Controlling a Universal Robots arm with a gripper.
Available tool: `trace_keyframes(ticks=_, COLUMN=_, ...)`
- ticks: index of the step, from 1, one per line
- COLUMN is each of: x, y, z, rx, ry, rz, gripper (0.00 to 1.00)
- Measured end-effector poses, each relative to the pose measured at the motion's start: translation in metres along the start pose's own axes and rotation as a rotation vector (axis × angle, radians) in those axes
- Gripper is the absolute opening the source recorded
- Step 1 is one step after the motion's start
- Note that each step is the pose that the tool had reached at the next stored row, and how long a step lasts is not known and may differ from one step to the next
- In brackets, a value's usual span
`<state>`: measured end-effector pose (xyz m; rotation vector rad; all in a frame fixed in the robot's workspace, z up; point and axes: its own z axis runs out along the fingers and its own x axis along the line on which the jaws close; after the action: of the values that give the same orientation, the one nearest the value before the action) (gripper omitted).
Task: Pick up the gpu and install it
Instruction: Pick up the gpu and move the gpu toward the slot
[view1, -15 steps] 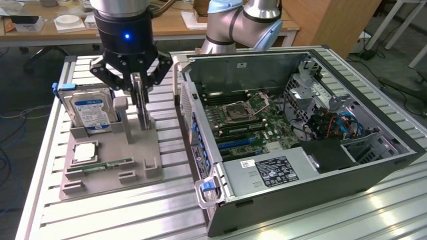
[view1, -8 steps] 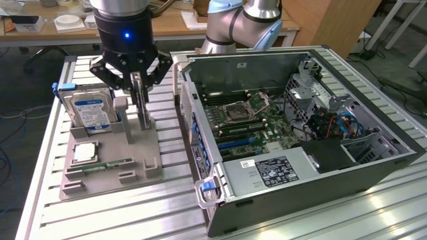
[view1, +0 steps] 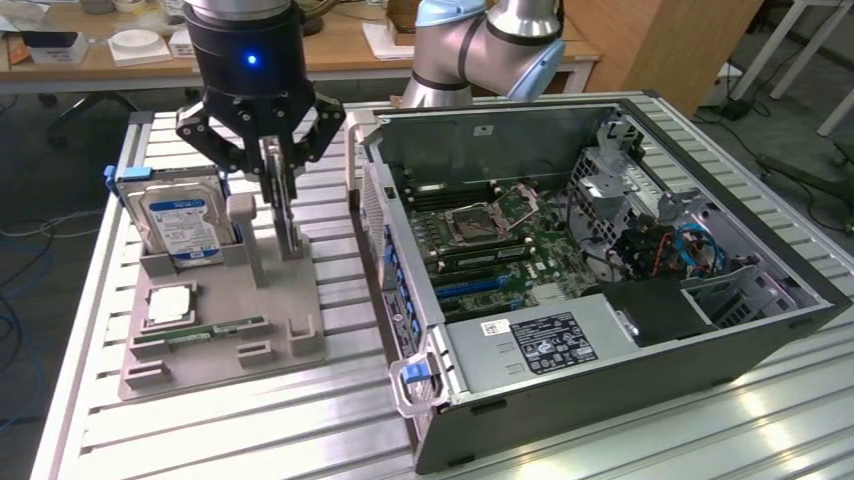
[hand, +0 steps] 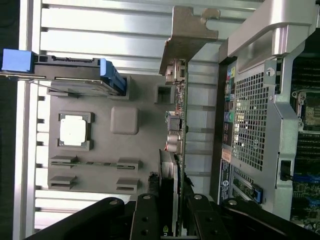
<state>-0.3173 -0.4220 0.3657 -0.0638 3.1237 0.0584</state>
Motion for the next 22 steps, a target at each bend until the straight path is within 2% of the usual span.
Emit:
trace_keyframes(ticks=6, x=0.000, y=0.0003, z=-0.0063, rx=-0.0022, ry=-0.0001, rz=0.000, gripper=0.27)
trace_keyframes(ticks=22, x=-0.001, y=0.0014, z=-0.0377, rx=-0.0072, ry=-0.0003, rz=0.000, gripper=0.27)
